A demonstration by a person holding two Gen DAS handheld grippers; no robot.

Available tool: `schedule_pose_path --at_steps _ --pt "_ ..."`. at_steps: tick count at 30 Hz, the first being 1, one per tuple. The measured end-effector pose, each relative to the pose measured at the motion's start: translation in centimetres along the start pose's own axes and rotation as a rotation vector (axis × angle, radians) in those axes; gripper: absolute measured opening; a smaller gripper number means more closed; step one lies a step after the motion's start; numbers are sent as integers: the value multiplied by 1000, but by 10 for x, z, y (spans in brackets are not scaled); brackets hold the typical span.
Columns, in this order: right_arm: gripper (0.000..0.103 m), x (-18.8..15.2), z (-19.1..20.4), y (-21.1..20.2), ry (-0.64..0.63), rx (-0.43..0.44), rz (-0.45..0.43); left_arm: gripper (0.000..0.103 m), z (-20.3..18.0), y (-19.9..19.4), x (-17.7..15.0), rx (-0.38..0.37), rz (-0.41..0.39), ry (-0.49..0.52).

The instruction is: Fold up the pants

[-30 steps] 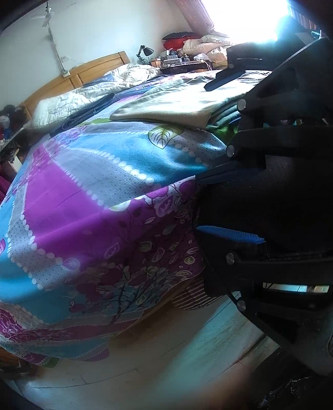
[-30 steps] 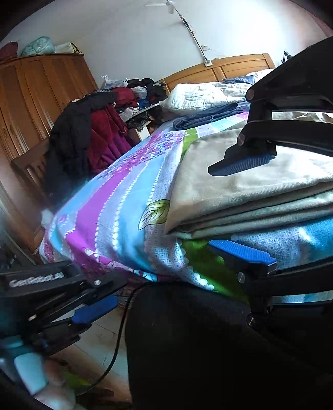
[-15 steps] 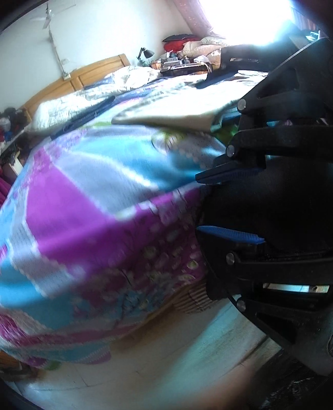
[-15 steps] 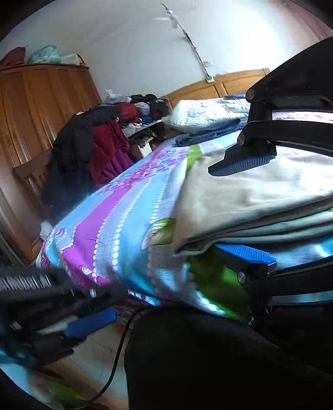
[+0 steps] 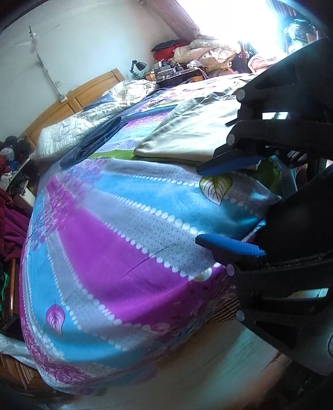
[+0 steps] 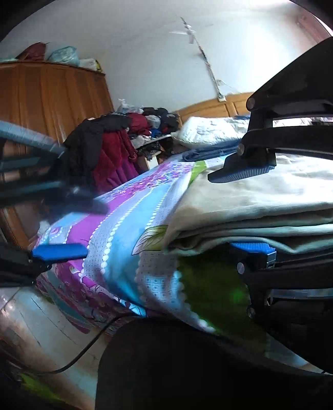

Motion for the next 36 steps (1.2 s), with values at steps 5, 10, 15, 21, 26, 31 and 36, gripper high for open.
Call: schedule_pose_path --at_steps 5,10,15,21,26,31,36 --pt "9 6 -13 3 50 120 -3 48 -31 23 29 -14 71 110" --pt "9 6 -37 0 118 155 -15 48 -80 62 82 -211 216 281" --pt "9 2 -53 -4 151 145 -29 46 -106 138 135 -179 353 390" --pt "9 -6 -81 -10 237 159 -40 46 -112 185 151 -198 466 448" --pt "9 -14 -99 -20 307 192 -41 24 -117 177 141 -245 449 507" --pt "9 -29 -123 -25 423 249 -28 11 -133 168 155 -242 386 521" --pt "8 -69 -163 -37 656 332 22 7 -175 147 154 -245 287 515"
Point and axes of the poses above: each gripper's, at about its wrist camera, not at the fingertips, and y roughly the way its jaws point, z to its left, x to its top, the point moved 2 cm from there along y, roughly the way its jaws point, and after that the axes turned 9 degrees about z, right-handed, at the moved point
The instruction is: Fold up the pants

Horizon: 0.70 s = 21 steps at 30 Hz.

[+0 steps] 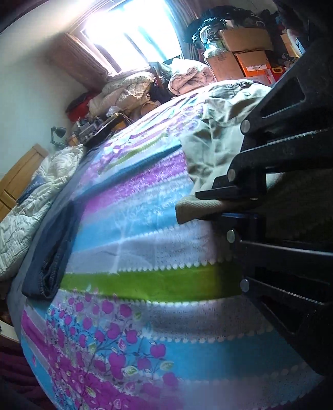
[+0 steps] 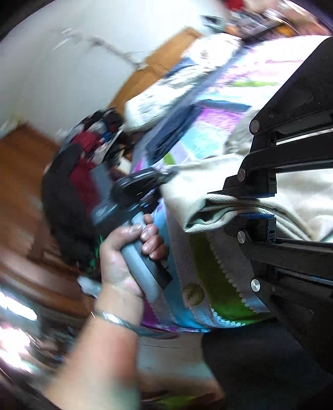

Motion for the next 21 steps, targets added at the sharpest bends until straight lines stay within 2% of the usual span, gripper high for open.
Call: schedule_pose_path --at_steps 2,5,9,11,13,16,17,20,21 --pt "8 -13 -30 -16 119 14 13 7 -29 -1 9 -19 -41 7" --pt "8 -51 -84 -48 319 -7 30 7 -93 10 23 -65 -81 46" --pt "8 -124 -157 -92 630 -43 52 7 -198 53 30 -162 -65 153" --pt "8 -170 -185 -117 798 -61 48 7 -248 83 27 -209 -31 211" --pt "8 -218 -206 -141 973 -75 40 7 -306 130 21 -232 28 274" --pt "8 -289 -226 -159 1228 -84 37 7 -359 194 6 -250 119 331" --pt "8 -313 -231 -163 1309 -79 29 7 -376 219 2 -233 146 353" --pt "9 -380 -242 -160 1557 -63 31 8 -393 279 -11 -205 244 334" --pt "9 -401 -243 -157 1642 -37 27 8 -397 299 -17 -168 268 364"
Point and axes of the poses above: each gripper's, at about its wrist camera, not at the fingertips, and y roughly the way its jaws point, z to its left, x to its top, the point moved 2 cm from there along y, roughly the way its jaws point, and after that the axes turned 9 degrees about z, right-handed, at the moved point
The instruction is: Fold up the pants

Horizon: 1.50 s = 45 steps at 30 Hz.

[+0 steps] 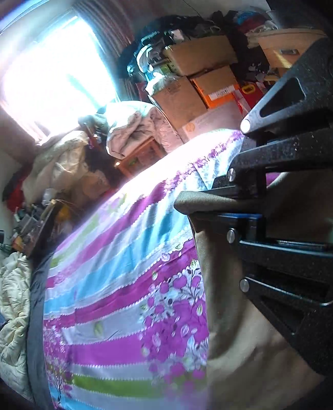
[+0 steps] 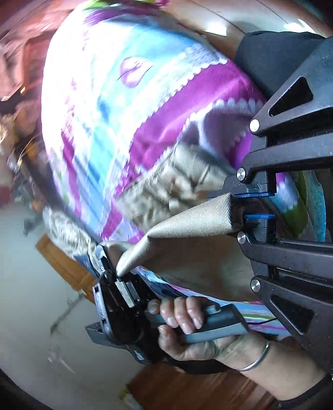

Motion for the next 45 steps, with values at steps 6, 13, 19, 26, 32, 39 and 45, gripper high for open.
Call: schedule_pose_path --at_steps 6,13,19,26,32,39,45 --pt "21 -2 -46 10 232 141 107 21 26 52 -2 136 136 -55" --pt "34 -22 -56 -44 250 -9 -1 65 17 -42 35 196 -158 -28" --pt "37 20 8 -100 -99 -48 -219 73 44 -65 -9 328 -185 0" --pt "35 106 83 51 -422 44 47 43 180 -39 -82 557 -122 -265" --pt "0 120 -6 86 -147 37 120 40 177 -30 -75 675 -79 -198" --pt "8 123 15 13 -259 -156 -126 48 152 -54 -65 596 -137 -196" --pt "26 146 55 102 -365 50 183 79 177 -43 -34 743 -194 -247"
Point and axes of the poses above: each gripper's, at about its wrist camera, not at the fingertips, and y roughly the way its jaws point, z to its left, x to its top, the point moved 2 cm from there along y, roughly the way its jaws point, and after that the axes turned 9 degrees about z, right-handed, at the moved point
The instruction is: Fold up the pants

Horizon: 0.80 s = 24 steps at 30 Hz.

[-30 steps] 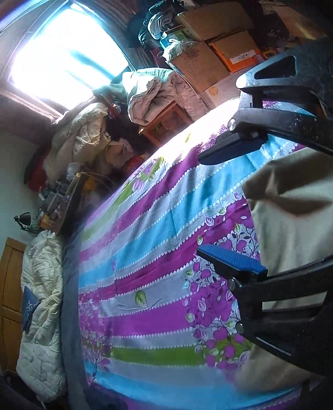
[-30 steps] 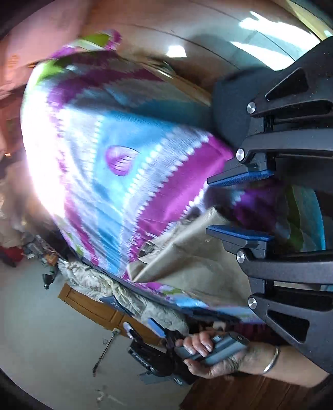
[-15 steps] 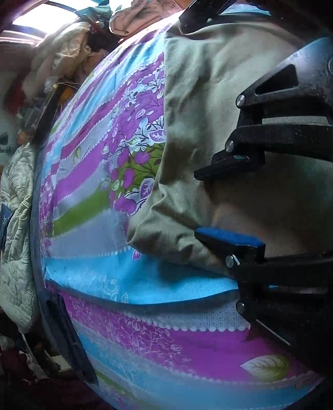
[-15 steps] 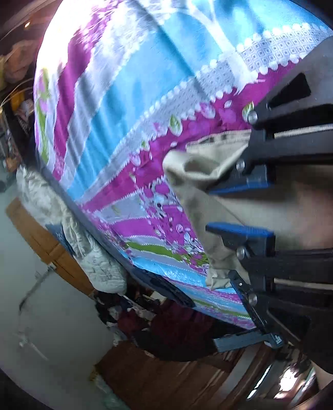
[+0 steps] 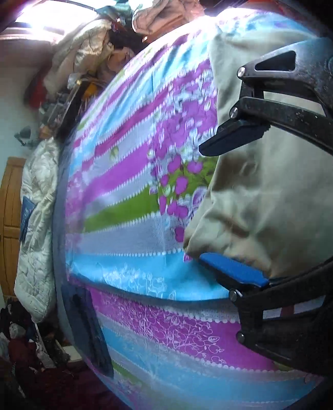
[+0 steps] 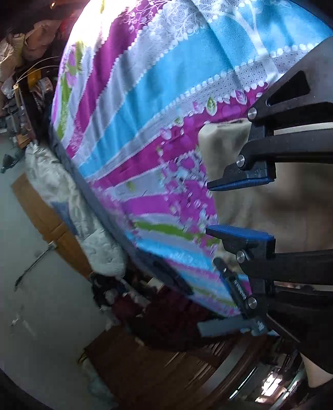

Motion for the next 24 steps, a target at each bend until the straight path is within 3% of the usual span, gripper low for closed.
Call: schedule_pose_path --at_steps 1,2,3,5,6,7,9,11,13,15,16,18,20,21,22,24 --pt "0 -6 -19 19 21 -57 52 80 8 20 -2 88 54 2" --pt "0 -12 -43 23 92 -9 42 97 22 39 -7 117 129 -16" --pt "0 -13 -61 15 186 1 3 101 39 41 -7 46 120 -101" --pt "0 -12 -78 -3 225 -309 -53 103 53 41 -3 35 104 -152" --pt "0 -12 -84 -12 233 -325 -82 103 51 45 1 64 117 -118" --pt "3 -14 -86 -20 254 -287 -102 103 50 45 4 76 114 -106" --pt "8 -22 -72 -43 220 -227 -148 90 49 38 12 51 93 -98" --pt "8 -44 -40 -73 122 -142 -159 62 52 19 11 -50 71 -115" --pt "15 -80 -4 -94 -7 -60 -147 57 49 -15 -3 -205 61 -97" --pt "28 -119 23 -97 -126 -15 -89 57 32 -56 -34 -312 41 6" --pt "34 -135 34 -95 -167 -7 -52 57 20 -70 -51 -353 43 55" --pt "34 -166 32 -74 -198 -48 45 56 4 -93 -101 -464 102 155" --pt "6 -176 11 -65 -122 -38 83 52 -2 -88 -147 -480 196 230" --pt "0 -172 2 -68 -72 -34 72 46 -1 -87 -168 -442 159 281" --pt "0 -167 -3 -71 -44 -59 57 32 1 -87 -175 -400 83 320" --pt "0 -159 6 -79 -49 -212 23 19 10 -81 -165 -408 106 284"
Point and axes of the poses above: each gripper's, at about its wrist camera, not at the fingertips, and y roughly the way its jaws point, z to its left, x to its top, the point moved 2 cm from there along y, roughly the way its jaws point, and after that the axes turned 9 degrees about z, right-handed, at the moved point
